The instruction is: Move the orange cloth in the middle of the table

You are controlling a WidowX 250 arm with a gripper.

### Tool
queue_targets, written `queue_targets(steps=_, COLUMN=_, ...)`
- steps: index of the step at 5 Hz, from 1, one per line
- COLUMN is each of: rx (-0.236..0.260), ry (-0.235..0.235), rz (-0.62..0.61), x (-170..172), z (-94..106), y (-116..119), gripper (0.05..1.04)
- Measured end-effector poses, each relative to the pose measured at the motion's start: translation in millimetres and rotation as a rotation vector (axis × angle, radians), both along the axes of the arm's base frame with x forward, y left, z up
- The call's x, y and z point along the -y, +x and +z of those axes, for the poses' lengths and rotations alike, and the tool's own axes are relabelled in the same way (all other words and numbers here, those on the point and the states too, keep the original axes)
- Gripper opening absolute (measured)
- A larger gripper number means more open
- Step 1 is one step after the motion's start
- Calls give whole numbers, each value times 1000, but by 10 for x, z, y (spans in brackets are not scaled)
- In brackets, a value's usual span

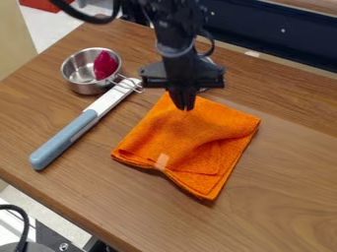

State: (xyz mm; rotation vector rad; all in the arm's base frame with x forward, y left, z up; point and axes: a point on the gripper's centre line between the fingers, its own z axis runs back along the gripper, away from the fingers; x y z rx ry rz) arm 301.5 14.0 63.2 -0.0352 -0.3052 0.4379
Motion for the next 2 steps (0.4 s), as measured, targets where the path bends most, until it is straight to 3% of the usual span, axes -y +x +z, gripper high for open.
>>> queue_targets(steps=1, rx=-5, ry=-35, rz=13, x=36, z=202, y=-37, gripper=52)
queue_targets(steps=2, rx=18, ry=-36, rz=-4, x=53, z=325, y=-164, gripper=52)
